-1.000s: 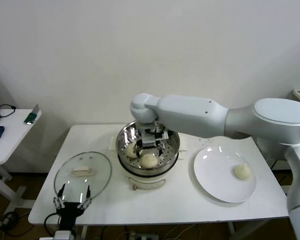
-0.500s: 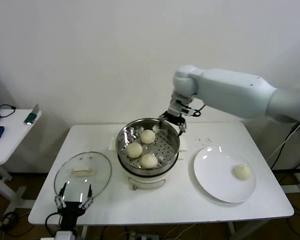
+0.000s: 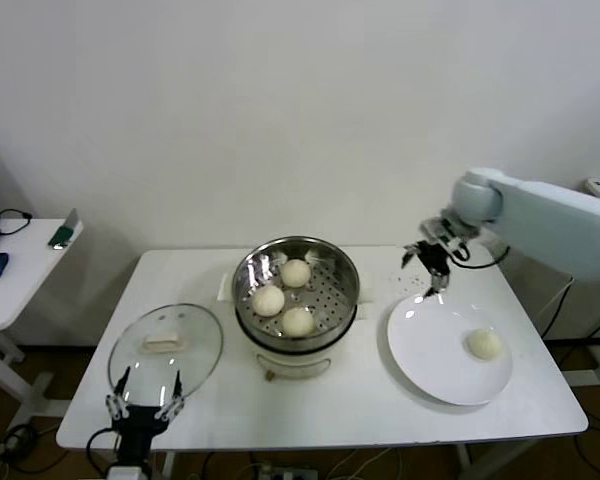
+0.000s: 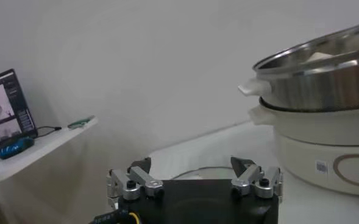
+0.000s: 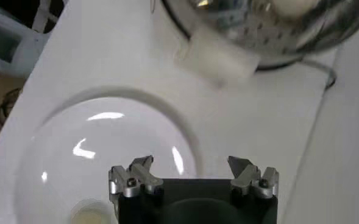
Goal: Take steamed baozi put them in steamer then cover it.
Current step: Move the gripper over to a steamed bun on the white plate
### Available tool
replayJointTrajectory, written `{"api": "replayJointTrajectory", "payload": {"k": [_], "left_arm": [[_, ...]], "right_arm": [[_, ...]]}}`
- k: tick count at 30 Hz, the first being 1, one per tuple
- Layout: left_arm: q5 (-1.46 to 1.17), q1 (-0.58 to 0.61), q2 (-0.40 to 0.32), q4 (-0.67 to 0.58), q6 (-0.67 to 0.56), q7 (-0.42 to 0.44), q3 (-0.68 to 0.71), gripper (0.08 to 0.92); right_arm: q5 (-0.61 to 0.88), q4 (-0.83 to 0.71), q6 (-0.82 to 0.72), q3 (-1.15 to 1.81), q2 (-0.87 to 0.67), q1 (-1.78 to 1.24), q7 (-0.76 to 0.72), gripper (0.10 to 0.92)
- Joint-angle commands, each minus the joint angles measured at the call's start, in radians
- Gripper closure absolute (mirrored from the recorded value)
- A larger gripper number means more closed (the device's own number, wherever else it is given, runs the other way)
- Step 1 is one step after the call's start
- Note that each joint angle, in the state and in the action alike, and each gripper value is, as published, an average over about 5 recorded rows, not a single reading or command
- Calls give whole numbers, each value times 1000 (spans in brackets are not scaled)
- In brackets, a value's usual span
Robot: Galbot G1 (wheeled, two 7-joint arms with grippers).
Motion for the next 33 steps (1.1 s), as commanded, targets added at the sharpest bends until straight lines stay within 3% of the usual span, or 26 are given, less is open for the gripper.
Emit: {"api": "replayJointTrajectory", "payload": {"k": [1,33], "left_arm": [[7,3,-3,6,0,-2,-4,177],[19,-2,-3,41,1,-5,-11,177]], "right_arm": [[-211,-104,-33,224,-139,-285,-28,203],[-314,-264,-7,366,-37,-430,-27,203]]}}
